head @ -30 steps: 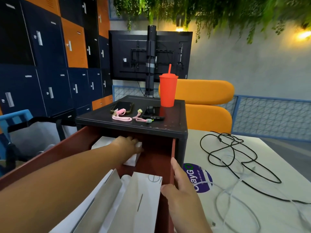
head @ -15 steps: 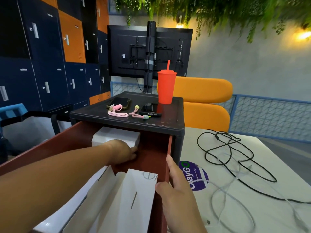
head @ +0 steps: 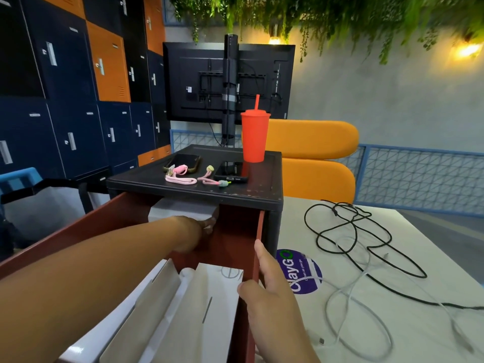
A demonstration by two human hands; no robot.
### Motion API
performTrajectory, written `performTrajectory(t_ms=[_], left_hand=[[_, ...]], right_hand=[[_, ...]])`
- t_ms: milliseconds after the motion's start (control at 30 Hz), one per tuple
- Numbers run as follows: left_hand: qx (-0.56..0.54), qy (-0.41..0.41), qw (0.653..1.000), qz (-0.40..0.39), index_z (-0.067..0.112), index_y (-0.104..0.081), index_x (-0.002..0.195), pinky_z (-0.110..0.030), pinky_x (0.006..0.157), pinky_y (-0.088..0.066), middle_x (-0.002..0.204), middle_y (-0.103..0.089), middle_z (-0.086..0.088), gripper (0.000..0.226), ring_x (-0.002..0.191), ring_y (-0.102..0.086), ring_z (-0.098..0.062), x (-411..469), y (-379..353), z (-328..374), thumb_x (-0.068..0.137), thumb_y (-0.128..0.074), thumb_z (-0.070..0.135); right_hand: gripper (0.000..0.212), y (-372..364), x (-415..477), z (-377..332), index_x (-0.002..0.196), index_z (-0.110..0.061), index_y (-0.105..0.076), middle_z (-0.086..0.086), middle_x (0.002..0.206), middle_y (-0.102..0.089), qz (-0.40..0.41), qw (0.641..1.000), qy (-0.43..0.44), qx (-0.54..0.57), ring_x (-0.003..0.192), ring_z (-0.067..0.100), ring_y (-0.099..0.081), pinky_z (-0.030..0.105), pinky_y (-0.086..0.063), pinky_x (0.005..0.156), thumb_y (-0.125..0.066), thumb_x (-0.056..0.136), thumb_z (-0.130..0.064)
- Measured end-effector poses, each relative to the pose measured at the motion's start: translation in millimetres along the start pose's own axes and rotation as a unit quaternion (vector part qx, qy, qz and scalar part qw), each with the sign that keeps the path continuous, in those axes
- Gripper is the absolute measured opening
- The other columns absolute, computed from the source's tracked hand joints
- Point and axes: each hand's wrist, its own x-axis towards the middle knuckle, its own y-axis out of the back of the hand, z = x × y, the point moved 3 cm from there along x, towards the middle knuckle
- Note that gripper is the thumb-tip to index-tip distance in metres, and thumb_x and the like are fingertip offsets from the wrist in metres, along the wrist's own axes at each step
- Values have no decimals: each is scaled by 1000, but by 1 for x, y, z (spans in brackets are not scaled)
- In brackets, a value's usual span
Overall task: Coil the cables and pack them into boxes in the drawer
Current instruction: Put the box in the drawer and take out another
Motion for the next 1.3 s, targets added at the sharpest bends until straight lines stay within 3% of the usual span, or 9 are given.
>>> performTrajectory(t_ms=[200, 300, 433, 600, 800, 967, 1033, 1167, 1300], left_hand=[[-157, -10, 986, 57, 27, -14, 149, -35, 107, -33, 154, -26, -4, 65, 136, -33, -27, -6, 7, -22, 93, -41, 10], [-175, -19, 981, 80, 26, -18, 148, -35, 110, -28, 154, -26, -4, 57, 138, -29, -25, -19, 11, -29, 96, -40, 19], [-165, -24, 985, 32, 25, -29, 146, -37, 110, -30, 150, -34, -4, 51, 135, -34, -25, -44, 2, -31, 96, -37, 17], [-238, -64, 968, 47, 27, -28, 146, -32, 110, -29, 148, -36, 4, 49, 133, -36, -19, -99, 0, -28, 98, -39, 34], [-463, -130, 867, 132, 42, -37, 137, -19, 100, -38, 129, -50, 20, 47, 117, -49, 2, -172, -17, -27, 92, -49, 45], [-582, -127, 762, 253, 54, -60, 97, -20, 93, -44, 104, -64, 28, 14, 101, -57, 9, -205, -35, -20, 84, -59, 49], [-579, -123, 741, 316, 46, -65, 89, -13, 85, -45, 98, -64, 33, 18, 94, -58, 11, -218, -38, -11, 78, -55, 55], [-406, -107, 789, 448, 38, -65, 76, -12, 60, -45, 75, -64, 24, 56, 75, -57, 6, -225, -56, 9, 80, -27, 77], [-204, -104, 801, 553, 26, -53, 54, -17, 42, -32, 51, -47, 13, 61, 45, -45, -4, -222, -72, 23, 90, -27, 67]], right_hand=[[66, 0, -1, -1, 142, -40, -26, -21, 144, -32, -3, 1000, 4, -6, 128, 2, -35, 18, -31, 103, -45, 89, -5], [65, 0, -1, -1, 143, -38, -26, -19, 146, -29, -2, 1000, 7, -9, 130, 2, -32, 18, -28, 100, -45, 90, -5], [63, 0, 1, 1, 143, -36, -26, -18, 147, -27, -3, 1000, 15, -10, 122, -3, -30, 16, -28, 96, -45, 91, -7], [61, 1, 6, 4, 141, -37, -32, -11, 146, -35, 7, 1000, 10, -2, 130, 10, -37, 36, -32, 110, -52, 88, -13], [51, 14, 36, -8, 139, -23, -38, 4, 143, -38, 90, 995, 41, -27, 125, 20, -43, 37, -35, 105, -51, 90, -17], [39, 27, 71, -21, 132, -20, -44, 13, 133, -40, 179, 983, 28, -13, 104, 28, -47, 40, -38, 95, -44, 94, -26], [40, 28, 85, -24, 134, -17, -41, 15, 135, -41, 179, 983, 21, -33, 113, 33, -46, 39, -36, 93, -41, 96, -29], [48, 27, 114, -25, 141, -12, -32, 14, 139, -44, 156, 985, 2, -78, 123, 34, -43, 41, -36, 98, -32, 98, -34], [50, 28, 133, -25, 145, -12, -27, 14, 145, -37, 157, 985, -25, -62, 130, 35, -37, 44, -33, 105, -28, 100, -34]])
